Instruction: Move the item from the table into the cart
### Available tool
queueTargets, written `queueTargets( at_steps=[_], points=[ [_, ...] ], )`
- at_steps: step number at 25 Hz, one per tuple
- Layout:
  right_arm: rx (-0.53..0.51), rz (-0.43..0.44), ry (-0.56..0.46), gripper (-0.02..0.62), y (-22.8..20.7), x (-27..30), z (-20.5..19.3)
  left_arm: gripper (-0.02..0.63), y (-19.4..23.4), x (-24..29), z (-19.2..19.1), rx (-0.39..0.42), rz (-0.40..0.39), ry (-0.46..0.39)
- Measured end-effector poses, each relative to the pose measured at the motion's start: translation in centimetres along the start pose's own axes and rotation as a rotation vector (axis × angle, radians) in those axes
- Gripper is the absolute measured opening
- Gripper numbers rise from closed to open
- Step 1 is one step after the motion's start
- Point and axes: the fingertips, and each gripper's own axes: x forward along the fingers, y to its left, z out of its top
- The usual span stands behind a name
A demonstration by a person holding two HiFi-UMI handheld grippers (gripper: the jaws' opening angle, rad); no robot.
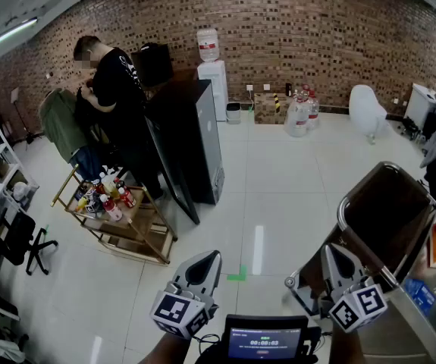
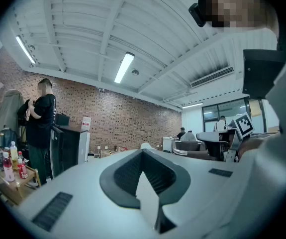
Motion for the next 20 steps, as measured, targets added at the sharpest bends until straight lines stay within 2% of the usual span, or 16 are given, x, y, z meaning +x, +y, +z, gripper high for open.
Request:
queueTargets(
  at_steps=[5, 9, 13, 17, 20],
  points=[
    [-0.006, 0.024, 0.011, 0.0, 2.7, 1.8, -0.7, 0.0, 2.6, -1.7, 0.5, -0.011, 0.021, -0.027],
    [-0.008, 0.054, 0.03, 0.0, 7.3, 4.2, -1.6, 0.0, 6.8, -5.6, 0.4, -0.013, 0.068, -0.025],
    [-0.012, 0.124, 0.037, 0.0, 12.0, 7.4, -3.5, 0.0, 11.0, -9.2, -0.3, -0.018, 0.12, -0.036],
    [0.009, 0.201, 0.059, 0.0, 15.7, 9.7, -5.7, 0.0, 13.9, -12.4, -1.0, -0.007, 0.202, -0.04],
    [0.004, 0.253, 0.051, 0.0, 17.4, 11.1, -5.6, 0.0, 14.8, -14.9, -1.1, 0.034, 0.28, -0.026]
  ],
)
